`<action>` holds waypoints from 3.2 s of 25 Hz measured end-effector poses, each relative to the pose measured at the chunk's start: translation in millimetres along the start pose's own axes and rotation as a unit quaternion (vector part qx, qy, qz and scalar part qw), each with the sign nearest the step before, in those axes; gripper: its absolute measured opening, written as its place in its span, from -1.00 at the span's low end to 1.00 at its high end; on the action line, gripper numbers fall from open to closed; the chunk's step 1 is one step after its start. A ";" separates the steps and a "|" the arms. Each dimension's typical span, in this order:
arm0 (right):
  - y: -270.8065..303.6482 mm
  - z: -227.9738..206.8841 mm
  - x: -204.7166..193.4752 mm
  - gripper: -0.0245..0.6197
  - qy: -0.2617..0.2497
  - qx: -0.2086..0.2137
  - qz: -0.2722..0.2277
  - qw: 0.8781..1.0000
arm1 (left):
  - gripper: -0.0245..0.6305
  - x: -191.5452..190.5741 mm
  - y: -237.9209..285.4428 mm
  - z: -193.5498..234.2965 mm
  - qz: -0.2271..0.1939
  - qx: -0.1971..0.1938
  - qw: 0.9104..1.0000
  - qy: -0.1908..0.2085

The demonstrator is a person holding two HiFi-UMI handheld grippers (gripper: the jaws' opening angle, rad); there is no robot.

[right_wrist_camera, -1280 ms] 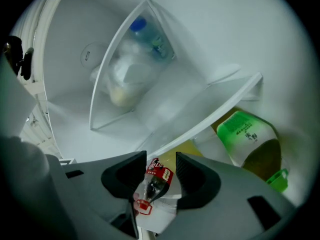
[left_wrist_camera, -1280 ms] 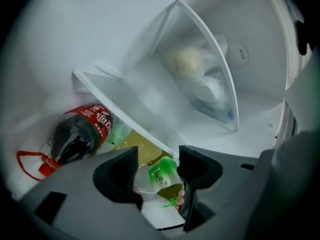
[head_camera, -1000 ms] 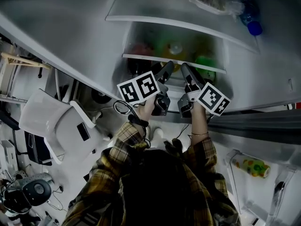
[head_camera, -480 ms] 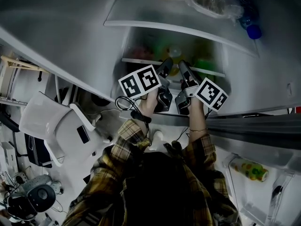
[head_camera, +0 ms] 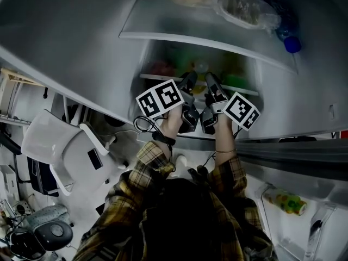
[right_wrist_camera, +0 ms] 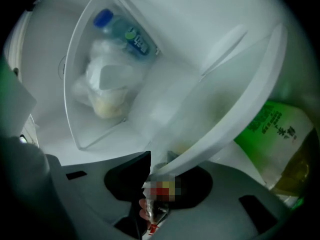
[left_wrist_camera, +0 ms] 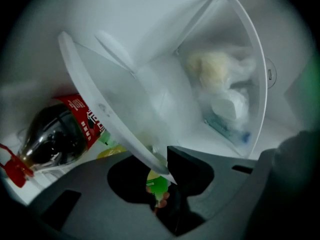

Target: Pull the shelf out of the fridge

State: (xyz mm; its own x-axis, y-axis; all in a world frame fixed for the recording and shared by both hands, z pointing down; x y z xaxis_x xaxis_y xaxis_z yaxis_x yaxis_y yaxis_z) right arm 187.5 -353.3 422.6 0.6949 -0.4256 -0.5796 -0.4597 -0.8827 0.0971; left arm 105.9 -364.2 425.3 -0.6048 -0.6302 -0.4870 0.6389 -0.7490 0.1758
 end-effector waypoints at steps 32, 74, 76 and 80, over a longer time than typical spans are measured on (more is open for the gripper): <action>-4.2 1.8 0.7 -0.81 0.202 0.063 -0.042 0.977 | -0.83 -1.2 -6.6 -3.6 -0.025 -0.074 0.986 -0.145; -84.5 33.8 -47.9 -0.78 0.164 0.074 -0.039 0.983 | -0.83 -51.7 -88.6 -18.8 -0.029 -0.099 0.987 -0.122; -90.3 34.5 -50.5 -0.78 0.162 0.074 -0.038 0.983 | -0.82 -55.3 -92.7 -19.4 -0.028 -0.099 0.988 -0.114; -99.6 35.6 -55.9 -0.77 0.160 0.072 -0.037 0.984 | -0.82 -62.3 -100.6 -20.0 -0.025 -0.096 0.989 -0.109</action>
State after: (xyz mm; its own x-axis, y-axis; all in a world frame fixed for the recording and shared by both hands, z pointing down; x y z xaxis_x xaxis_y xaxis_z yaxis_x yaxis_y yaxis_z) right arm 174.8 -234.5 416.5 0.8574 -0.4221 -0.2945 -0.4587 -0.8862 -0.0651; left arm 88.8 -245.6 420.8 -0.7135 -0.6377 -0.2904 0.6706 -0.7415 -0.0195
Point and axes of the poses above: the fingertips, and each gripper's own axes: y forward along the fingers, z to its left, x out of its top, the point moved 1 cm from there along -y, backward along the fingers
